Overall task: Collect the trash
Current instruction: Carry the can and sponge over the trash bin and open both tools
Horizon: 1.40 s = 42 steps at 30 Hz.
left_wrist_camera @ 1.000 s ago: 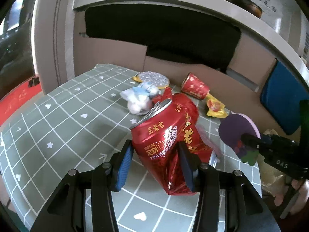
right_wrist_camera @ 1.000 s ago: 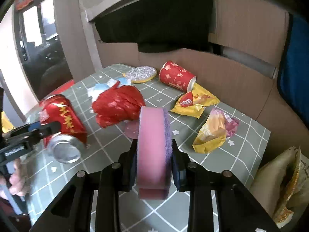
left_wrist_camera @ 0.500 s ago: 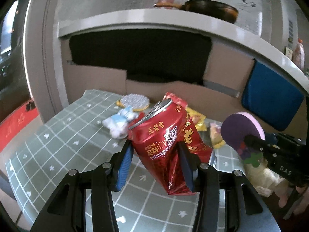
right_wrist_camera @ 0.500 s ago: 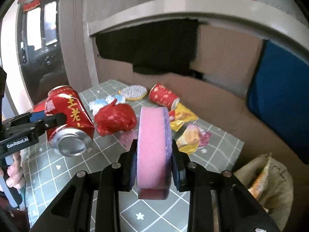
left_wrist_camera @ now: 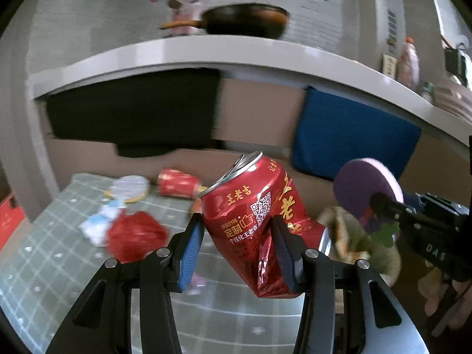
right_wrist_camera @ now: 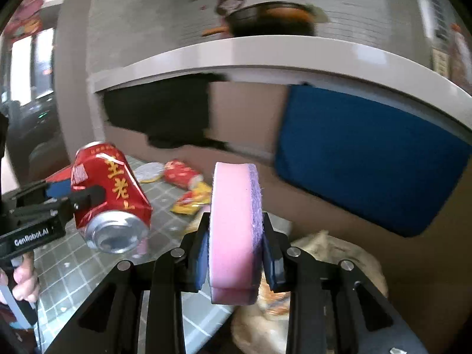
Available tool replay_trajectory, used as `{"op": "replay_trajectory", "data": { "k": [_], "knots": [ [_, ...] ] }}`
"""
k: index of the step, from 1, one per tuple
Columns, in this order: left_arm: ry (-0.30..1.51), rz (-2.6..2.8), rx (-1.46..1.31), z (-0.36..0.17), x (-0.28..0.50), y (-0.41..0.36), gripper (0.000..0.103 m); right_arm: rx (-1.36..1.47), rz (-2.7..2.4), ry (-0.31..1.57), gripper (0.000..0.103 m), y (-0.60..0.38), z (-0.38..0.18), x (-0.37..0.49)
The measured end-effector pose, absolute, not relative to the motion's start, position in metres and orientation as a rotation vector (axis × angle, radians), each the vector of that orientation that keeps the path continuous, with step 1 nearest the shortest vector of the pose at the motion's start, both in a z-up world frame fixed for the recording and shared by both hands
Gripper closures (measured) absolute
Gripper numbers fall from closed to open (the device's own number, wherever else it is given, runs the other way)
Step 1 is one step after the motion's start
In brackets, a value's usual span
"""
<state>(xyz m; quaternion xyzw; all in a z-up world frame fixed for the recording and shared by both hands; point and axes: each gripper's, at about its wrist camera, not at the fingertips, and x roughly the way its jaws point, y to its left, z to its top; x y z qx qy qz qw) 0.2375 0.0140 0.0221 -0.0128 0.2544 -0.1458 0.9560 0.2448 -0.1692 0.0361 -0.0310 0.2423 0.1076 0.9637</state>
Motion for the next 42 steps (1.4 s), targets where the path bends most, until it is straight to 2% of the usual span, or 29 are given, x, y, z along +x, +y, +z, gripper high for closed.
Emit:
{"op": "replay_trajectory", "data": {
  "k": [10,17,27,36,40,42],
  "knots": [
    [0.644,-0.526,-0.023,-0.009,0.276,-0.092,0.055,0.015,-0.016,0.531,0.075,-0.271,0.019,0.235],
    [0.743,-0.575,0.049,-0.044,0.313,-0.146,0.055,0.058,-0.059,0.566,0.075,-0.301,-0.004,0.244],
    [0.833,-0.641,0.054,-0.082,0.329,-0.171,0.055,0.086,-0.062,0.593,0.075,-0.311,-0.021,0.255],
    [0.837,-0.718,-0.018,-0.081,0.339,-0.162,0.054,0.128,-0.065,0.617,0.075,-0.318,-0.027,0.263],
    [0.821,-0.716,0.001,-0.073,0.337,-0.153,0.049,0.178,-0.021,0.607,0.070,-0.320,-0.029,0.263],
    [0.807,-0.712,-0.037,-0.066,0.335,-0.141,0.048,0.190,-0.017,0.610,0.054,-0.319,-0.031,0.265]
  ]
}}
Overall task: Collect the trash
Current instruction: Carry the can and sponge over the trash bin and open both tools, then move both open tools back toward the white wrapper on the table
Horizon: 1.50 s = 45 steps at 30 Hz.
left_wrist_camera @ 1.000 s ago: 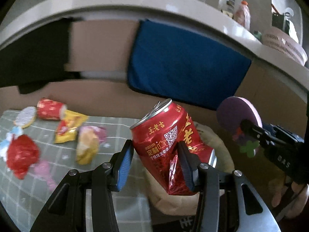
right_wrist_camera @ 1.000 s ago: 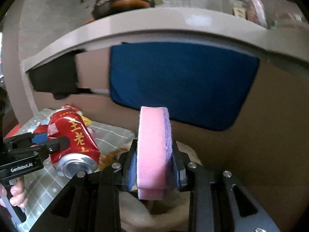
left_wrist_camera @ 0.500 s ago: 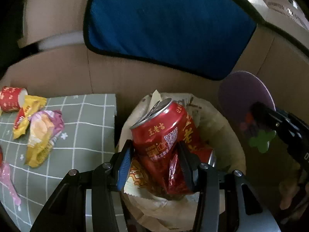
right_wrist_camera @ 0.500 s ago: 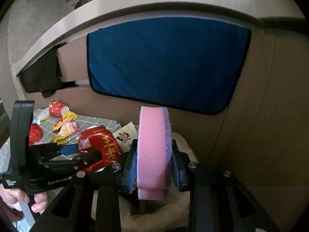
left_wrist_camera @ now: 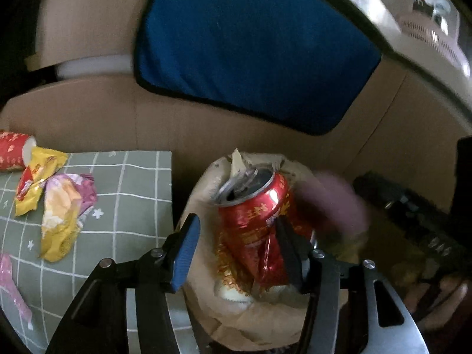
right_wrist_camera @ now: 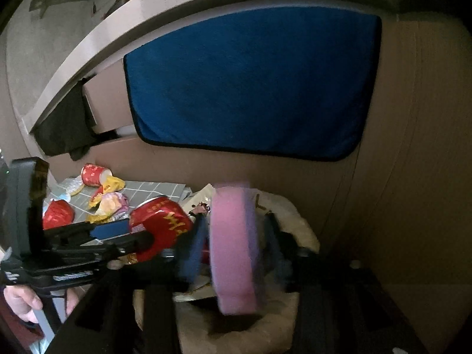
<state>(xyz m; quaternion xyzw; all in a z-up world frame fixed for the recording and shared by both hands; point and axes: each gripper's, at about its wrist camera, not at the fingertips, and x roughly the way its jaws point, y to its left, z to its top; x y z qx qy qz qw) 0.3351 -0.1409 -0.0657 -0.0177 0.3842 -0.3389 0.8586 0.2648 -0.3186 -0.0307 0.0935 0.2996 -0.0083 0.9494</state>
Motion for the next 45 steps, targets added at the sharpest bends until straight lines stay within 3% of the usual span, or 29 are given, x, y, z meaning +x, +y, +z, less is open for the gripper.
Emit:
{"op": "replay_trajectory", "data": {
  "k": [15,34,45],
  "knots": [
    [0.702,-0.339,-0.029,-0.037,0.322,0.003,0.048,0.102,0.003,0.620,0.054,-0.275,-0.034,0.267],
    [0.559,0.123,-0.128,0.026,0.258,0.219,0.048,-0.103,0.367,0.649,0.055,-0.068,-0.046,0.316],
    [0.686,-0.121,-0.341,-0.043,0.335,0.222,0.048,-0.079,0.389,0.688,0.055,-0.050,-0.057,0.332]
  ]
}}
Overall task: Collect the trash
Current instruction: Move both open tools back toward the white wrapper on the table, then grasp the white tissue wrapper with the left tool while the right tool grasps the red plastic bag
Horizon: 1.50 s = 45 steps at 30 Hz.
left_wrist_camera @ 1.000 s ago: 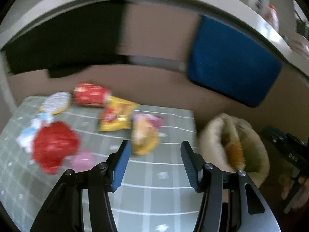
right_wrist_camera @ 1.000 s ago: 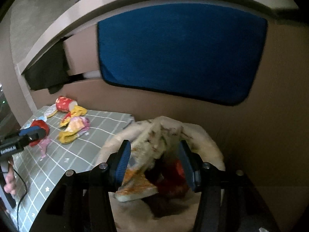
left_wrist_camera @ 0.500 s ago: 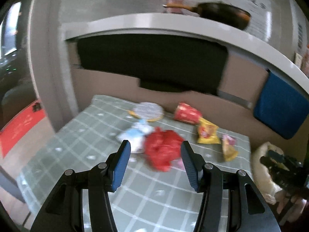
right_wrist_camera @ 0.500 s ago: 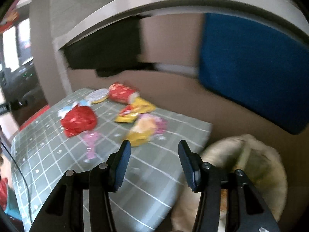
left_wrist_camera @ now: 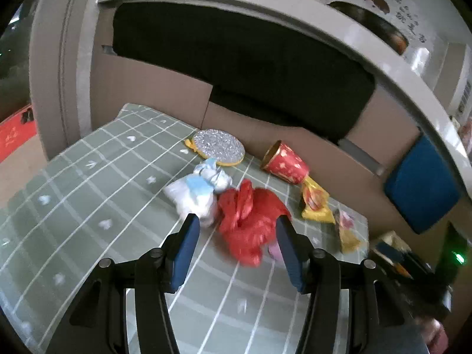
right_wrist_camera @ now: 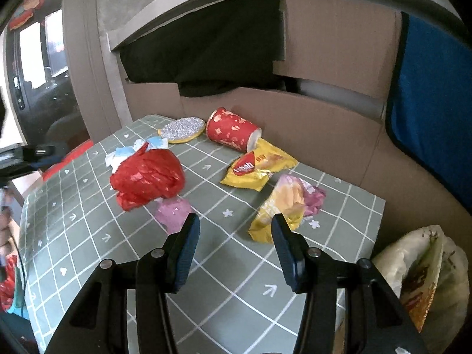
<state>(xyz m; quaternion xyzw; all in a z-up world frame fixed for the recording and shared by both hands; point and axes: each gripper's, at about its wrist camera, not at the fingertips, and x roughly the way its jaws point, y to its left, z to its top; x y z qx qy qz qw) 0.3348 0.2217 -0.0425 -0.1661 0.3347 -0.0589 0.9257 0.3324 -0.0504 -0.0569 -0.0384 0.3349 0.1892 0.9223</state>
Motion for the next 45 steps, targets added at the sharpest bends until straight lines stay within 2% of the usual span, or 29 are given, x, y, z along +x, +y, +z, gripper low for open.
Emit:
{"op": "replay_trajectory", "data": {
  "k": [5,11,16,25,37,41,43,45],
  "knots": [
    [0.661,-0.005,-0.375,-0.064,0.391,0.235,0.048,-0.090,0.368,0.696,0.055,-0.069,-0.057,0.327],
    [0.832,-0.046,-0.513,-0.111,0.442,0.243,0.048,-0.078,0.344,0.714,0.055,-0.092,-0.056,0.323],
    [0.868,-0.169,-0.252,-0.113,0.407,0.192,0.048,-0.045,0.338,0.714,0.055,-0.105,-0.057,0.326],
    [0.920,-0.293,-0.141,-0.111,0.323,0.162,0.048,0.012,0.335,0.719,0.055,-0.089,-0.070,0.356],
    [0.832,-0.216,-0.245,-0.082,0.280,0.202,0.048,-0.022,0.573,0.692,0.055,-0.006,-0.057,0.343],
    [0.773,-0.162,-0.247,-0.069,0.271,0.219,0.048,-0.094,0.611,0.740,0.054,0.021,-0.069,0.341],
    [0.780,-0.169,-0.271,-0.070,0.271,0.224,0.048,-0.119,0.637,0.795,0.048,0.031,-0.081,0.343],
    [0.794,-0.178,-0.290,-0.074,0.273,0.223,0.048,-0.116,0.660,0.834,0.048,0.036,-0.089,0.342]
  ]
}}
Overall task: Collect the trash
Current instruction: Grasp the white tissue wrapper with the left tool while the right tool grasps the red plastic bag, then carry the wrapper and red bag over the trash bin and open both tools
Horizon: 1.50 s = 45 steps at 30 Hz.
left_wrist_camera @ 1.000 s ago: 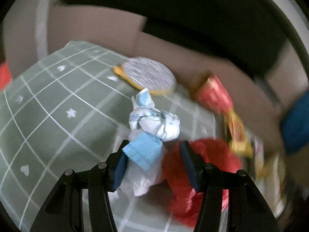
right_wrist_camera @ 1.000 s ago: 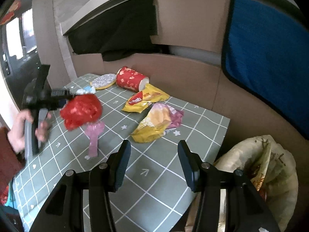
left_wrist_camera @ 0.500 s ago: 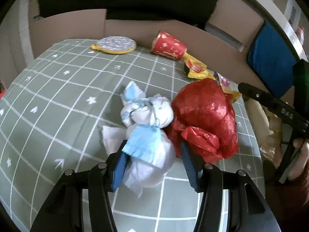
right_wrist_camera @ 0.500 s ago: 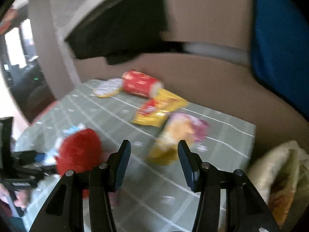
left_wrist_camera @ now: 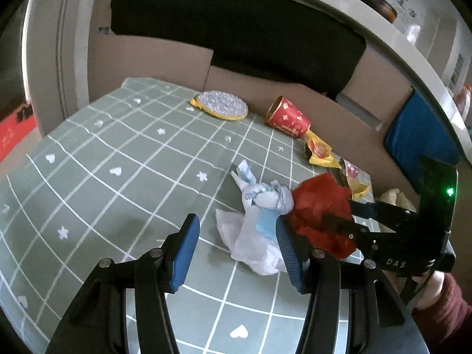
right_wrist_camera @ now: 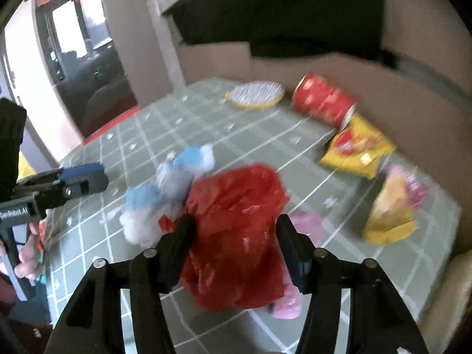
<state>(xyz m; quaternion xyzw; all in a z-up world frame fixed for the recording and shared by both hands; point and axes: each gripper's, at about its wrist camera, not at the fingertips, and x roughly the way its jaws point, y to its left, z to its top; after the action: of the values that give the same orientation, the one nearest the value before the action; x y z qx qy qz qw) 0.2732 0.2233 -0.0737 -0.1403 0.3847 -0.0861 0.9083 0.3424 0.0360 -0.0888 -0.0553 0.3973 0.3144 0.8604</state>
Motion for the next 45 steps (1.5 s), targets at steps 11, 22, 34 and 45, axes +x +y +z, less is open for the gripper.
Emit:
{"op": "replay_trajectory", "data": {
  "k": [11,22,34,45],
  "knots": [
    [0.812,-0.191,-0.300,-0.086,0.287,0.198,0.048,-0.059,0.532,0.692,0.058,-0.031,-0.040,0.307],
    [0.820,-0.069,-0.240,-0.094,0.319,0.170,0.048,0.035,0.398,0.665,0.058,-0.087,-0.038,0.290],
    [0.882,-0.015,-0.285,-0.111,0.332,0.159,0.055,-0.025,0.386,0.666,0.058,-0.083,-0.057,0.273],
    [0.802,-0.066,-0.237,-0.088,0.301,0.138,0.078,-0.038,0.396,0.666,0.058,-0.078,-0.064,0.269]
  ]
}}
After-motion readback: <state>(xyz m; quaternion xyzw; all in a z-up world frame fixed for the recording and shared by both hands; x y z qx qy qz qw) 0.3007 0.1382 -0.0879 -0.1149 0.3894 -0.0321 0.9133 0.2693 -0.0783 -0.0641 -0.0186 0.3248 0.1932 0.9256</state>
